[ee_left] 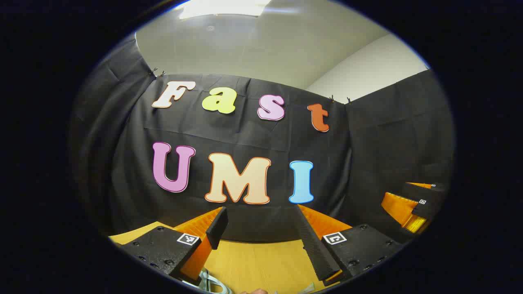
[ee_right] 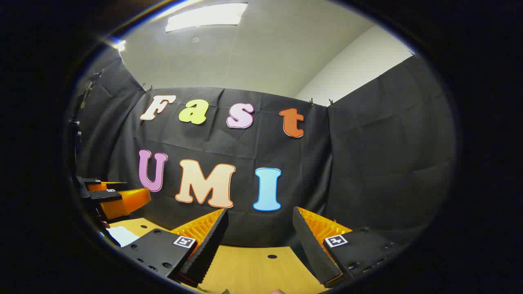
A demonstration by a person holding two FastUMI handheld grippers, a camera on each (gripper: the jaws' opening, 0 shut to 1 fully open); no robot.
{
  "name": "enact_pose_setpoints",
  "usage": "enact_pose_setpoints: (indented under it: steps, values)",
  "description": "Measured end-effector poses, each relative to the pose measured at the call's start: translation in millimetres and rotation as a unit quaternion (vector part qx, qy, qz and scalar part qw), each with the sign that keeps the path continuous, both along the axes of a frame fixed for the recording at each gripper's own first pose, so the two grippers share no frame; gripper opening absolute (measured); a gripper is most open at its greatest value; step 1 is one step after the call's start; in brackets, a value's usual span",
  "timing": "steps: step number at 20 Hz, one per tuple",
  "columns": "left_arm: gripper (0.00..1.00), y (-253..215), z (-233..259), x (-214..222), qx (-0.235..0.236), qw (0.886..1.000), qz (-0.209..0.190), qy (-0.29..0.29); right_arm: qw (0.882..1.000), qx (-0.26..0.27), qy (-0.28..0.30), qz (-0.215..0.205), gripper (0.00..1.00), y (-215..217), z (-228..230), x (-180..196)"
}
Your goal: First open the suitcase, pack the skin care products into it, and then close the suitcase.
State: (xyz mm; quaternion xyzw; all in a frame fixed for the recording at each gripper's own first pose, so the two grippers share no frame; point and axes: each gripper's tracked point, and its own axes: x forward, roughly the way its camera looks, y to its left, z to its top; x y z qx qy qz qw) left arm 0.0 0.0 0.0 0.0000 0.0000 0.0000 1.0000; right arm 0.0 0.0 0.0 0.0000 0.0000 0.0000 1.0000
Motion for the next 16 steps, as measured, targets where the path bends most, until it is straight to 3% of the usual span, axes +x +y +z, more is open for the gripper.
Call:
enact_pose_setpoints:
  steps: [12, 16]
  values:
    - [0.94, -1.9, -13.5, 3.8, -0.006, 1.0, 0.023, 0.005, 0.999, 0.026, 0.01, 0.025, 0.98, -6.4, -22.5, 12.1]
    - [0.93, 19.6, -31.8, -6.8, 0.01, 0.996, 0.084, 0.014, 0.997, 0.048, 0.01, 0.052, 0.98, -11.2, -41.3, 14.1]
